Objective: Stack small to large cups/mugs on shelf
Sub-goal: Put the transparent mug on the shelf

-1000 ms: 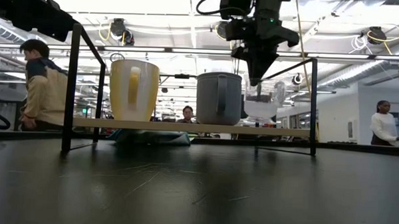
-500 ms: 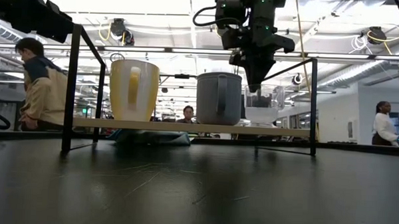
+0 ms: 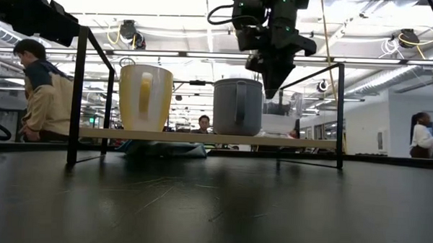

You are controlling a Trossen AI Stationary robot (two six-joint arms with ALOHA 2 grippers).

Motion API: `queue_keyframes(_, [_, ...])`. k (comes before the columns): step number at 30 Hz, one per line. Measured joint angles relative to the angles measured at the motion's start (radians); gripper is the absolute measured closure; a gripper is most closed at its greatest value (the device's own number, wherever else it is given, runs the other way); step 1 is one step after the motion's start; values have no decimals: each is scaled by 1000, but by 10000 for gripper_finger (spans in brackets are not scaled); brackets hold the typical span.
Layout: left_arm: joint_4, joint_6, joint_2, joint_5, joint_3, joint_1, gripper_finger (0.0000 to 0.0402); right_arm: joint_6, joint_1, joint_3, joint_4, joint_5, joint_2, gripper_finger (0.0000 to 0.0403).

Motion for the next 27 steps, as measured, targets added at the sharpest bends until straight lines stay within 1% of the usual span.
queue_keyframes(15, [-26,-27,0,0,0,0,380,20,0,0,-18,-2,0,403])
queue_keyframes(20, [-26,-27,0,1,0,0,380,27,0,0,-27,-28,0,403])
queue_keyframes(27, [-23,-27,0,2,0,0,380,35,-3,-1,-27,-27,0,403])
